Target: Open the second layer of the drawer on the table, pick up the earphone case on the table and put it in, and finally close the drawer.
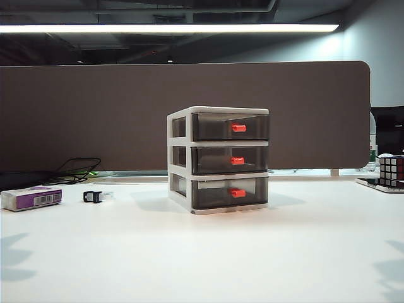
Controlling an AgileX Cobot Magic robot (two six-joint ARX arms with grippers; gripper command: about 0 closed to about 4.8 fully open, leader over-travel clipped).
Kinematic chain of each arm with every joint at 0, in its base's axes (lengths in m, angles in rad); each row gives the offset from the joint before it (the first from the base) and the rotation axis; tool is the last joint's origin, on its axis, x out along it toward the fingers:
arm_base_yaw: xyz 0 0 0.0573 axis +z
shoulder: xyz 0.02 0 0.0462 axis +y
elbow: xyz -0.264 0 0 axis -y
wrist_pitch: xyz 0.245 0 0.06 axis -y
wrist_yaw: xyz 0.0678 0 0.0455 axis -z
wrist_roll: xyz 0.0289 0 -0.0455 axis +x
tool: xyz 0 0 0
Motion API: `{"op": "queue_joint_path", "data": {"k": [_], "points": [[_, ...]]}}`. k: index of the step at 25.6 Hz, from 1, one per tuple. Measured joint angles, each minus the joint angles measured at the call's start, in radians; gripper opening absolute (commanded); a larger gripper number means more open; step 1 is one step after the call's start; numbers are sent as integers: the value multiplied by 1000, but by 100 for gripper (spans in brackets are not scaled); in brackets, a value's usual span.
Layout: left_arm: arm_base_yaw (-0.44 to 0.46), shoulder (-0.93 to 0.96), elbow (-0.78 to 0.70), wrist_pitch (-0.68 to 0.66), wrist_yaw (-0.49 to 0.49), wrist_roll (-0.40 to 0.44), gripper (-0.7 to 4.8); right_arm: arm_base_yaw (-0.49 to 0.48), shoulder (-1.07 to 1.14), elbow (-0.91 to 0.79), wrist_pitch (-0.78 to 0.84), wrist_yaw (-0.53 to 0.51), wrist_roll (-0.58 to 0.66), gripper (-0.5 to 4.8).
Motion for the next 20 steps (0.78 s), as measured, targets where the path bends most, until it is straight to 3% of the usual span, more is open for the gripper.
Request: {"op": "queue_joint_path", "data": {"k": [8, 12, 20], "points": [[0, -324, 1, -251, -55, -12, -6, 1, 0, 0, 3, -1, 0, -5], [-8, -338, -2, -326, -69, -43, -6, 2, 0, 0, 3, 2, 1, -5], [-10, -339, -1, -288, -129, -43, -6, 1, 0, 0, 6, 106, 1, -5]]}}
